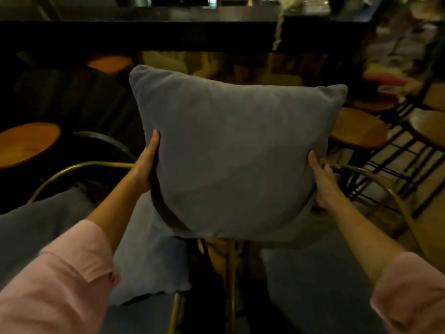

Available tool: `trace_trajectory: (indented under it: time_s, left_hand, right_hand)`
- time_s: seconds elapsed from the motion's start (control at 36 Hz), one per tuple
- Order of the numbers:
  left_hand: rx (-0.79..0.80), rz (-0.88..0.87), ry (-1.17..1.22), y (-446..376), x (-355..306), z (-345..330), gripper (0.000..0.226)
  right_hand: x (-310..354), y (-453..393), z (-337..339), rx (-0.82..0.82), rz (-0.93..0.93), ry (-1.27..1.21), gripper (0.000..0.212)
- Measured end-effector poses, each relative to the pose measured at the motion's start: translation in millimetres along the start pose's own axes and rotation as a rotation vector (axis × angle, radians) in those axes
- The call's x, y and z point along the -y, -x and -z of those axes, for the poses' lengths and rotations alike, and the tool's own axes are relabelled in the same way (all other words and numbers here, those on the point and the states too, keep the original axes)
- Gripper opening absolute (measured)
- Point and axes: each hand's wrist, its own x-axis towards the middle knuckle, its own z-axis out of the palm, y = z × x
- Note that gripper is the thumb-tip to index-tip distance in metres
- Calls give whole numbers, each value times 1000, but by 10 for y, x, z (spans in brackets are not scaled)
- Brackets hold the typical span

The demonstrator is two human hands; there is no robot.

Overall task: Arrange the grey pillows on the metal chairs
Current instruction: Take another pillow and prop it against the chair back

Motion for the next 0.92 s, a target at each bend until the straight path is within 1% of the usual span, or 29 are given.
trace_trajectory:
  time_s: [0.14, 0.19, 0.22, 0.25, 0.28, 0.33, 0.39, 0.47, 0.56, 0.61, 0.67, 0.72, 0.75, 0.83, 0.86, 0.92]
  left_hand:
    - [1, -84, -7, -359, -13, -1080, 109]
    - [-8, -120, -37, -484, 22, -1507, 100]
    - [-13, -136, -35, -543, 45, -1688, 92]
    - [-20, -135, -26, -610, 73, -1874, 82]
    - [-21, -113, -13, -682, 105, -2049, 77]
    - [6, -82, 4, -851, 220, -2329, 94]
    - [-7, -89, 2, -1012, 371, -2568, 102]
    - [-33, -72, 17, -1259, 629, -2847, 101]
    - [-48, 46, 57, -1513, 929, -3036, 112]
    - [-58, 37, 77, -1581, 1087, -3199, 106]
    - [-67, 16, 94, -1645, 1263, -3332, 98]
    - [-74, 28, 97, -1742, 1499, -3413, 97]
    - [-83, 56, 95, -1794, 1632, -3440, 101]
    - [-157, 205, 103, -1902, 1971, -3523, 119]
    - [-189, 235, 101, -1941, 2039, -3552, 121]
    - [-247, 236, 80, -2026, 2088, -3620, 119]
  right_hand:
    - [318, -270, 879, -87, 18, -9, 154]
    - [418, -419, 1210, -87, 41, -10, 148]
    - [454, -494, 1364, -75, 54, -7, 142]
    - [488, -578, 1517, -65, 59, -10, 136]
    - [519, -670, 1665, -60, 55, -15, 132]
    - [552, -871, 1919, -52, 38, -14, 126]
    - [576, -1077, 2137, -42, 30, -6, 125]
    - [559, -1363, 2354, -53, 18, -2, 131]
    - [424, -1650, 2533, -64, -6, 4, 136]
    - [283, -1842, 2654, -74, -45, -1, 136]
    - [131, -2028, 2772, -92, -78, -10, 129]
    - [-36, -2174, 2847, -96, -115, 15, 120]
    - [-145, -2229, 2873, -87, -144, 37, 118]
    - [-532, -2333, 2930, -62, -214, 107, 124]
    - [-646, -2371, 2941, -57, -216, 121, 125]
    - [-778, -2478, 2939, -62, -195, 133, 125]
